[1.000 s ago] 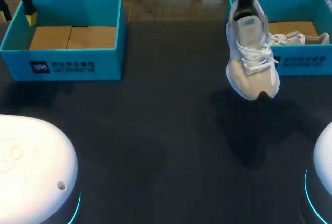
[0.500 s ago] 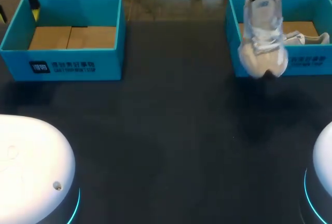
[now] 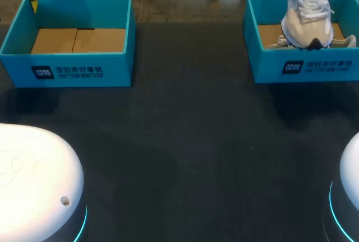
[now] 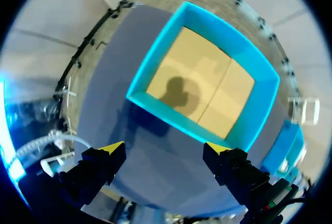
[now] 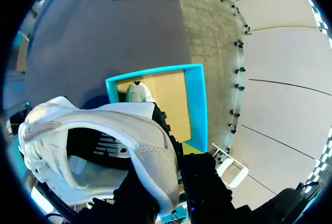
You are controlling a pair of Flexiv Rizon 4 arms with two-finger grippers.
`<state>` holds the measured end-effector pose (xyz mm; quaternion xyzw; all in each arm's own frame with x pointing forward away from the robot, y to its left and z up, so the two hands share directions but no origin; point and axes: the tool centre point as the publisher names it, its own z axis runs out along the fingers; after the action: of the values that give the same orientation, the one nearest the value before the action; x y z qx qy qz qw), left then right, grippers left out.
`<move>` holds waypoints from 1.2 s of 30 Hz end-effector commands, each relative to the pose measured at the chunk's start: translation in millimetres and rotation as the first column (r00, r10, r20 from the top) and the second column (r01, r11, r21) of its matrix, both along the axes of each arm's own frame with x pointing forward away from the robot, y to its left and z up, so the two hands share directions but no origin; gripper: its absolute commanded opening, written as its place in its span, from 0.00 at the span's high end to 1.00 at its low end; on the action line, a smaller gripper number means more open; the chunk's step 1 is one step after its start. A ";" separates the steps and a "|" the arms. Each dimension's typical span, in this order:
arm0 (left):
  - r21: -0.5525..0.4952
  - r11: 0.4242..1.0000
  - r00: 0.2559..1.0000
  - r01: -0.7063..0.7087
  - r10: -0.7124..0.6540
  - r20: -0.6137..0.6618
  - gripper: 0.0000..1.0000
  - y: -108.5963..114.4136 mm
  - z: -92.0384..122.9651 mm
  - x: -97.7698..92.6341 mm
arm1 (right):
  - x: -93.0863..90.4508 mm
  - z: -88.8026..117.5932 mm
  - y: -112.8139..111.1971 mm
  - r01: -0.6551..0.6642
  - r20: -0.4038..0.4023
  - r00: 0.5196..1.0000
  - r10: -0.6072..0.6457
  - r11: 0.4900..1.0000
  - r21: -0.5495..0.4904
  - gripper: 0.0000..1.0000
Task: Take the shoe out of the shoebox, open the shoe tongue, remove and reinsert the insole, then place the shoe into the shoebox
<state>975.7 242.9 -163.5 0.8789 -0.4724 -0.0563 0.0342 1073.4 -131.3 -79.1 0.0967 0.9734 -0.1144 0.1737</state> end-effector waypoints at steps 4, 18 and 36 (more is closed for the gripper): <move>0.047 0.995 0.994 -0.088 0.085 0.065 0.00 -3.8 0.3 -11.8 | 5.2 3.9 2.3 0.007 -0.028 1.000 -0.007 1.000 -0.002 1.00; -0.018 0.948 0.947 0.319 -0.318 0.034 0.00 -2.0 -5.9 12.8 | 5.2 3.9 2.3 0.007 -0.028 1.000 -0.007 1.000 -0.002 1.00; -0.051 0.921 0.922 0.387 -0.386 0.032 0.00 -0.9 -3.8 9.3 | 112.7 6.3 -88.7 -0.011 -0.004 1.000 0.011 1.000 0.012 1.00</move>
<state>985.6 241.7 -168.0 0.7680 -0.6378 -0.0394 0.0425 1159.7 -211.7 -71.4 0.0998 0.9700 -0.1152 0.1891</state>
